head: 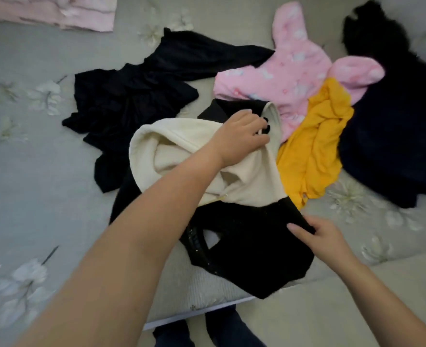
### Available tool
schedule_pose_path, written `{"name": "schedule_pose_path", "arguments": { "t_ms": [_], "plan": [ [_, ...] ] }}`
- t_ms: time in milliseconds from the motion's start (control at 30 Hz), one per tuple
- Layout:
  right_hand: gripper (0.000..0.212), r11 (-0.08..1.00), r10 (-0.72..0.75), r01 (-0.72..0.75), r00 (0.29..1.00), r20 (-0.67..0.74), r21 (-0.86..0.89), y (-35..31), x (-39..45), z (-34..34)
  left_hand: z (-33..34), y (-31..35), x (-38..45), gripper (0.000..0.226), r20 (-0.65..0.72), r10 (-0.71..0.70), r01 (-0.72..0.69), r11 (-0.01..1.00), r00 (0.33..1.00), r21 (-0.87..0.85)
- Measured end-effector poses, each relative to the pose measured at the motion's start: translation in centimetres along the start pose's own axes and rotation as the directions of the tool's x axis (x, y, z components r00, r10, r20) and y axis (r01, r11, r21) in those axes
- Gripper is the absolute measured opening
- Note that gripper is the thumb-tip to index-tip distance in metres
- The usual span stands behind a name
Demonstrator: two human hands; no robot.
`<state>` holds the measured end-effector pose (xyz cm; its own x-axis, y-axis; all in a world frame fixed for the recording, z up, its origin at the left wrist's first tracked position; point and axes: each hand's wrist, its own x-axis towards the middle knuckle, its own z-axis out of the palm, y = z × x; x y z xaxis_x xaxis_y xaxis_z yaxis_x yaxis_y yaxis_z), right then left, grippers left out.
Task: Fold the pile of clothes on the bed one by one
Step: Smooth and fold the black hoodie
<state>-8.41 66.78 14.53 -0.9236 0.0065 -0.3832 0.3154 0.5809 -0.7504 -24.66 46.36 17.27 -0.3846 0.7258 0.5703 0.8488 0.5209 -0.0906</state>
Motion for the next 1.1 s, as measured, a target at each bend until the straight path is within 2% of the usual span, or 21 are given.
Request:
{"name": "schedule_pose_path", "arguments": {
  "t_ms": [33,133,233,300,333,367,433,467,500,567,633,700,733,767,800,833,900,967,1033,1100],
  "plan": [
    [0.024,0.995,0.104,-0.102,0.992,-0.076,0.022,1.6,-0.2,-0.7,1.1,1.2,1.0,0.007,-0.015,-0.003,0.002,0.999,1.0,-0.051],
    [0.036,0.946,0.32,-0.324,0.91,-0.263,0.028,6.7,0.0,-1.1,3.2,4.3,0.7,0.008,0.064,-0.06,0.072,0.978,0.996,-0.198],
    [0.018,0.885,0.449,-0.466,0.839,-0.306,0.021,9.4,1.1,0.1,4.0,7.1,-4.3,0.02,0.145,0.025,0.01,0.972,0.989,-0.237],
    [0.026,0.847,0.495,-0.53,0.814,-0.305,-0.04,10.4,2.0,1.1,3.7,8.3,-8.7,0.022,0.268,0.083,-0.025,0.976,0.96,-0.216],
    [0.032,0.835,0.495,-0.543,0.811,-0.312,-0.086,10.5,2.5,1.4,3.4,8.4,-10.8,0.022,0.343,0.064,-0.006,0.986,0.937,-0.166],
    [0.037,0.832,0.471,-0.535,0.82,-0.325,-0.144,10.4,2.8,1.7,3.0,8.2,-12.6,0.035,0.405,0.0,0.04,0.995,0.914,-0.09],
    [0.052,0.852,0.308,-0.413,0.893,-0.329,-0.322,10.1,3.2,2.1,1.9,7.3,-15.4,0.081,0.546,-0.131,0.127,0.991,0.827,0.047],
    [0.057,0.854,0.169,-0.293,0.938,-0.304,-0.429,9.8,3.4,2.2,1.4,6.7,-16.3,0.094,0.592,-0.169,0.149,0.985,0.788,0.084],
    [0.058,0.842,0.021,-0.156,0.966,-0.258,-0.517,9.5,3.7,2.3,1.0,6.2,-16.6,0.098,0.606,-0.179,0.141,0.984,0.775,0.112],
    [0.056,0.807,-0.21,0.087,0.967,-0.146,-0.584,8.7,4.5,2.2,0.1,5.1,-16.5,0.082,0.604,-0.203,0.126,0.978,0.771,0.168],
    [0.059,0.765,-0.35,0.24,0.934,-0.072,-0.597,8.2,5.5,2.3,-0.3,3.5,-15.8,0.063,0.595,-0.34,0.227,0.939,0.728,0.258],
    [0.067,0.746,-0.408,0.299,0.912,-0.053,-0.595,8.0,6.1,2.4,-0.6,2.2,-15.3,0.06,0.612,-0.501,0.438,0.859,0.611,0.266],
    [0.065,0.757,-0.421,0.314,0.905,-0.061,-0.573,7.9,6.2,2.4,-0.6,1.8,-15.0,0.058,0.625,-0.577,0.537,0.795,0.525,0.282],
    [0.059,0.761,-0.455,0.35,0.888,-0.064,-0.546,7.9,6.1,2.5,-0.7,1.5,-14.7,0.055,0.662,-0.611,0.579,0.752,0.435,0.313],
    [0.048,0.744,-0.502,0.402,0.864,-0.049,-0.534,7.9,6.1,2.5,-0.6,1.3,-14.4,0.05,0.699,-0.603,0.574,0.749,0.384,0.331],
    [0.039,0.715,-0.544,0.45,0.839,-0.021,-0.536,8.1,6.0,2.5,-0.4,1.1,-13.9,0.046,0.727,-0.578,0.563,0.762,0.369,0.32],
    [0.03,0.678,-0.595,0.499,0.804,-0.003,-0.54,8.6,5.9,2.4,0.2,0.9,-11.7,0.04,0.739,-0.559,0.617,0.746,0.376,0.25],
    [0.019,0.735,-0.561,0.429,0.819,-0.117,-0.525,8.7,5.9,1.8,1.0,0.6,-7.9,0.034,0.64,-0.644,0.753,0.64,0.419,0.151],
    [0.019,0.861,-0.406,0.229,0.848,-0.341,-0.454,8.8,6.2,0.8,2.1,-0.1,-2.6,0.03,0.447,-0.752,0.84,0.543,0.485,0.003],
    [0.019,0.947,-0.149,-0.028,0.845,-0.513,-0.321,9.0,6.6,-0.6,3.3,-0.9,3.3,0.033,0.276,-0.769,0.817,0.553,0.576,-0.165]
  ]
}}
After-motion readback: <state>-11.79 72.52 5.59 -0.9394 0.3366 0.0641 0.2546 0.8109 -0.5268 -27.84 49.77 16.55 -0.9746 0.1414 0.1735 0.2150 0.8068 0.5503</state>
